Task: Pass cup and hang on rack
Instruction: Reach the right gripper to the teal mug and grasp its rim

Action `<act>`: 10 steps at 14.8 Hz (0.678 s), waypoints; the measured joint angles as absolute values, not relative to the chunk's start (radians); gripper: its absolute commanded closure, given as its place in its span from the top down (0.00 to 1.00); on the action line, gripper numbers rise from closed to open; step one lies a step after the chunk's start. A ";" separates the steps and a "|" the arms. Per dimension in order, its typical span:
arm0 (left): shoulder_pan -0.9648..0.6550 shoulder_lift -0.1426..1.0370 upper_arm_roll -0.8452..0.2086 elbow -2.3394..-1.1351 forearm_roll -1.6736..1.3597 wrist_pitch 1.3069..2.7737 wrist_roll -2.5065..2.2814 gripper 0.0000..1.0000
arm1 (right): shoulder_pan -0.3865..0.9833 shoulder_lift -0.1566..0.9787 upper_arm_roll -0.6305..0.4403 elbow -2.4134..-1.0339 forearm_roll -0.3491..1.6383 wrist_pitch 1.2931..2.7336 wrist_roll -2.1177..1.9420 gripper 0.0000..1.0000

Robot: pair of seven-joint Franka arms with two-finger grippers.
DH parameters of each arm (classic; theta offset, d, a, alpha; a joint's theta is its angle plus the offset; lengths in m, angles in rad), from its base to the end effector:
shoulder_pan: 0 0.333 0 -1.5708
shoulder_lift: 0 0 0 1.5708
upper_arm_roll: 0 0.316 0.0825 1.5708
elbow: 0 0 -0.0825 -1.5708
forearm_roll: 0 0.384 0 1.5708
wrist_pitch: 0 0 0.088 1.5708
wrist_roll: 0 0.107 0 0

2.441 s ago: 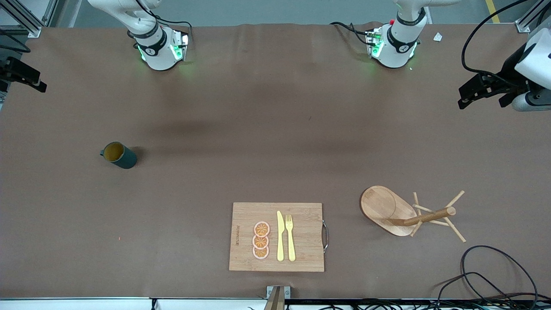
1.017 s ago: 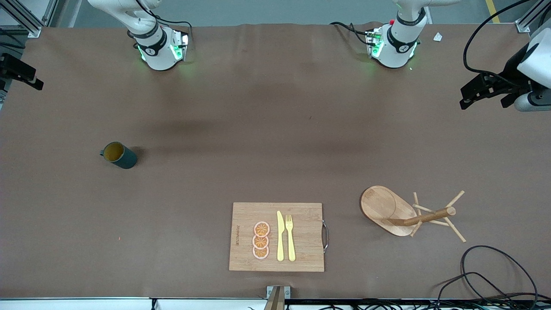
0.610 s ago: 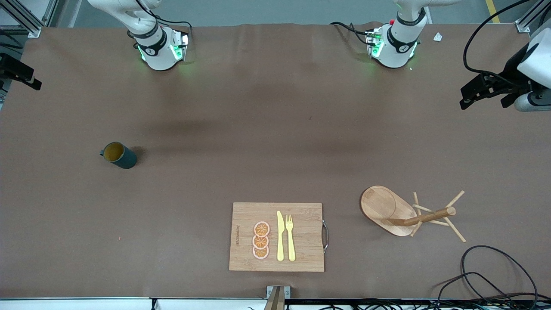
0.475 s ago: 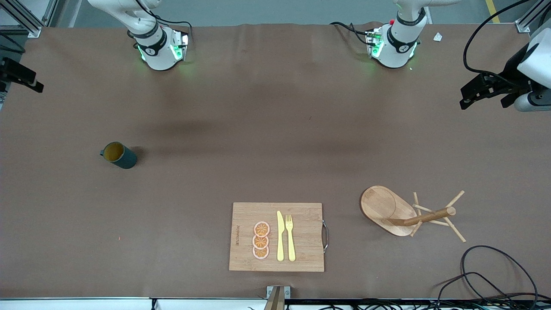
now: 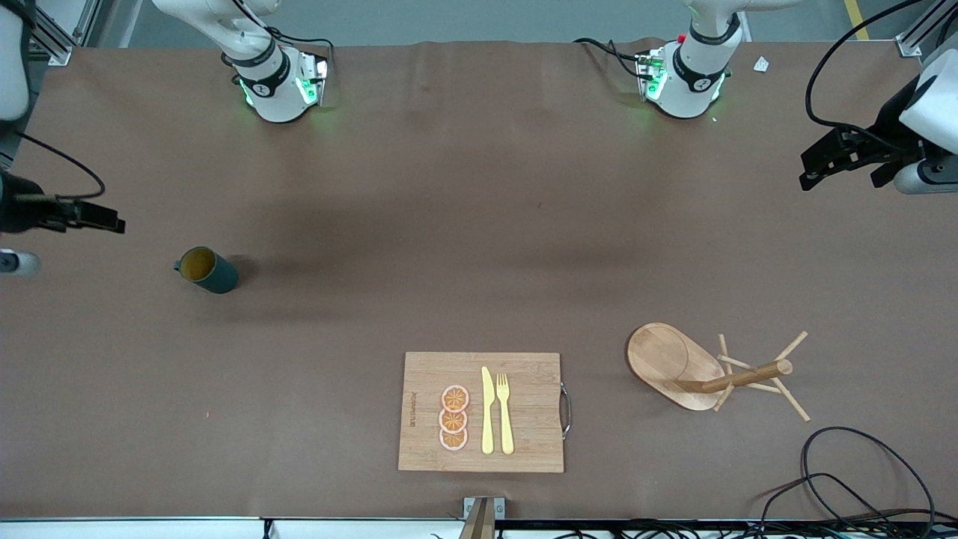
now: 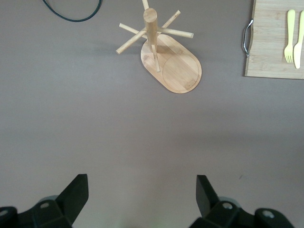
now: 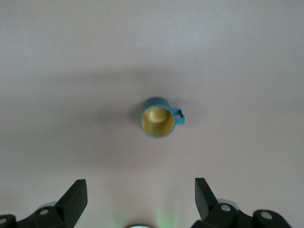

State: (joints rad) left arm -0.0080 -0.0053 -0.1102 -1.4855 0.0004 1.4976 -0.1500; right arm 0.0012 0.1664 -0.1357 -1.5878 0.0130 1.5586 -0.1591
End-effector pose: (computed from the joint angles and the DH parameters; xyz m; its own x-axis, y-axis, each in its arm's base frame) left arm 0.5418 -0.0645 0.6609 0.9993 0.0318 0.0173 0.0318 -0.9995 0.0016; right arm 0.5871 -0.0727 0.5208 0.9811 0.0248 -0.1919 0.0211 -0.9996 -0.0211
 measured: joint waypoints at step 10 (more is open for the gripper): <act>-0.008 -0.005 -0.110 -1.485 0.000 1.498 -0.150 1.00 | -0.039 0.193 -0.139 -2.113 0.014 2.200 -0.584 1.00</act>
